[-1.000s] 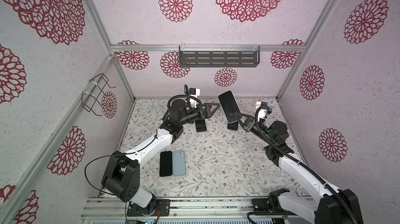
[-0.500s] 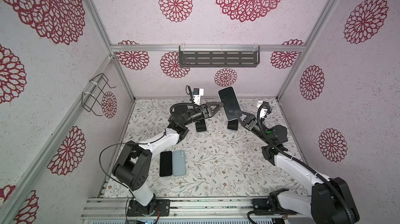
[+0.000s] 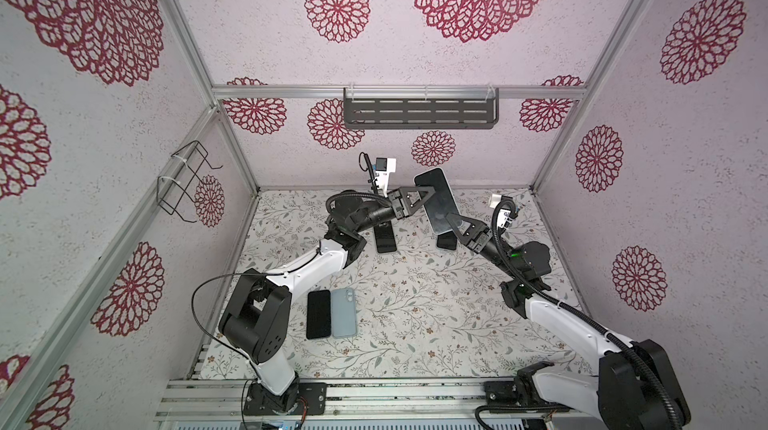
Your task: Take the phone out of the phone case
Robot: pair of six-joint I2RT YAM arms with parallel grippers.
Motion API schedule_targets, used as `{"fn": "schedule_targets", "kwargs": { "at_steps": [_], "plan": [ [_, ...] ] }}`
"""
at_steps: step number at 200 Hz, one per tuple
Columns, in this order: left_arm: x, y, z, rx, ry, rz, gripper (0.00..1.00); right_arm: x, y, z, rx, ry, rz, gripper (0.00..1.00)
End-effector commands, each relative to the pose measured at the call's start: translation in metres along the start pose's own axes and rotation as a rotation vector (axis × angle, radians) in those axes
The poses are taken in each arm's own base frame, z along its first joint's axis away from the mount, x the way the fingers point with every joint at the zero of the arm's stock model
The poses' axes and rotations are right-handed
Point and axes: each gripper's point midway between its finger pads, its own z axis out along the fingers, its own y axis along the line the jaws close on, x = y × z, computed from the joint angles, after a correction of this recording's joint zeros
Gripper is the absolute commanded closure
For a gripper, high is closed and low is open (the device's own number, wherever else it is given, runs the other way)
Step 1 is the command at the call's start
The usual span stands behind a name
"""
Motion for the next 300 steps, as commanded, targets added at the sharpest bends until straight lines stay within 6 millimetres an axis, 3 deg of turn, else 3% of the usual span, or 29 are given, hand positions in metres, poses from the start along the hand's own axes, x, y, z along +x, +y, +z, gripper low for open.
{"fn": "schedule_targets", "kwargs": {
  "at_steps": [1, 40, 85, 161, 198, 205, 242, 267, 281, 300],
  "plan": [
    [0.000, -0.006, 0.002, 0.029, 0.016, 0.013, 0.46, -0.013, 0.042, -0.002, -0.131, -0.047, -0.091, 1.00],
    [-0.001, -0.008, 0.002, 0.059, 0.023, -0.005, 0.68, -0.010, 0.042, -0.001, -0.134, -0.039, -0.089, 1.00],
    [-0.001, -0.012, -0.001, 0.075, 0.034, -0.013, 0.84, -0.007, 0.040, -0.001, -0.132, -0.028, -0.086, 1.00],
    [-0.001, -0.021, -0.009, 0.082, 0.062, -0.013, 0.87, -0.001, 0.040, -0.002, -0.136, -0.006, -0.090, 1.00],
    [-0.004, -0.032, -0.010, 0.102, 0.066, 0.000, 0.96, 0.002, 0.042, -0.002, -0.141, 0.003, -0.097, 1.00],
    [-0.005, -0.035, -0.010, 0.105, 0.062, 0.005, 0.97, 0.001, 0.044, -0.002, -0.145, 0.003, -0.101, 0.92],
    [-0.025, -0.056, -0.013, 0.083, -0.003, 0.046, 1.00, 0.004, 0.051, -0.005, -0.142, -0.010, -0.127, 0.28],
    [-0.057, -0.061, -0.025, -0.044, -0.169, 0.076, 1.00, 0.004, 0.062, -0.013, -0.138, -0.057, -0.166, 0.16],
    [-0.074, -0.061, -0.035, -0.118, -0.300, 0.078, 1.00, 0.002, 0.067, -0.015, -0.132, -0.093, -0.181, 0.16],
    [-0.086, -0.075, -0.053, -0.163, -0.488, 0.092, 1.00, 0.002, 0.078, -0.016, -0.156, -0.134, -0.191, 0.16]
  ]
}}
